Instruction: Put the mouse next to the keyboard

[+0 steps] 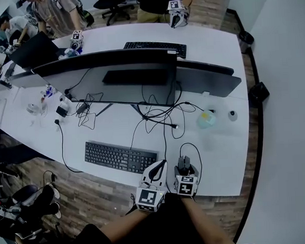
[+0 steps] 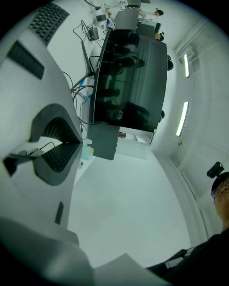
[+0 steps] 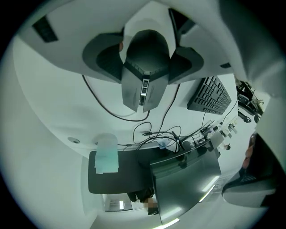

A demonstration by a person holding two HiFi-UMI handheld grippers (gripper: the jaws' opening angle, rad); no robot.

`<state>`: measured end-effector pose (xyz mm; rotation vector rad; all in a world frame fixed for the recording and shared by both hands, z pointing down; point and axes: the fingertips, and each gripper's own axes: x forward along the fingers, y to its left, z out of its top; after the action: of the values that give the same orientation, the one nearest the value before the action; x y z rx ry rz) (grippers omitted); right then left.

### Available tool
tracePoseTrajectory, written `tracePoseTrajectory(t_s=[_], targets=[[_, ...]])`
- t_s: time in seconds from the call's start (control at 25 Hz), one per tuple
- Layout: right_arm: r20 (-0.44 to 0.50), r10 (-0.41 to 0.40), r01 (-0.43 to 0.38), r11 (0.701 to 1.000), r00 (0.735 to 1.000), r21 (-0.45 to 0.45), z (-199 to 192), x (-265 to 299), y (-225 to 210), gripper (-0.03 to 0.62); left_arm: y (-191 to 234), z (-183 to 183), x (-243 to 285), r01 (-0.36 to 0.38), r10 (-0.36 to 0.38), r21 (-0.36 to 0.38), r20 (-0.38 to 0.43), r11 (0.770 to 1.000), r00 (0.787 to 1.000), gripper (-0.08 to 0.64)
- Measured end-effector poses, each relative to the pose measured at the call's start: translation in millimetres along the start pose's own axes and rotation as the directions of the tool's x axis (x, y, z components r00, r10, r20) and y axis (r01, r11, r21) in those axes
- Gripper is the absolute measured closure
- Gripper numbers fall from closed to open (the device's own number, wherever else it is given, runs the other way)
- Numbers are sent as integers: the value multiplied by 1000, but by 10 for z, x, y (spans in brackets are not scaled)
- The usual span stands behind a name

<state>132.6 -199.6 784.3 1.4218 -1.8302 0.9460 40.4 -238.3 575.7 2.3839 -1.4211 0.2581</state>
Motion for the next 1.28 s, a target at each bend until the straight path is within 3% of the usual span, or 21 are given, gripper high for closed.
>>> tracePoseTrajectory(t_s=[0.4, 0.72, 0.84, 0.96, 1.12, 1.28], targets=[[-66, -83, 80, 996, 994, -47, -41, 138, -13, 278, 122, 28, -97, -12, 12, 11, 9, 1000, 1000, 557], [-53, -109, 107, 994, 993, -38, -57, 1, -56, 273, 156, 187, -290, 23, -23, 4, 32, 1000, 999, 557], [2, -115, 115, 993, 993, -4, 4, -180, -30, 273, 161, 249, -412, 40, -41, 13, 60, 999, 997, 557], [90, -95, 86, 992, 991, 95, 120, -464, 60, 273, 137, 288, -552, 70, -71, 17, 87, 997, 994, 557], [207, -81, 49, 986, 975, 157, 322, -910, 233, 273, 123, 266, -741, 104, -101, -38, 71, 994, 992, 557], [323, 32, -104, 972, 946, 209, 516, -1367, 572, 279, 62, 327, -1043, 128, -122, -58, 100, 990, 987, 557]])
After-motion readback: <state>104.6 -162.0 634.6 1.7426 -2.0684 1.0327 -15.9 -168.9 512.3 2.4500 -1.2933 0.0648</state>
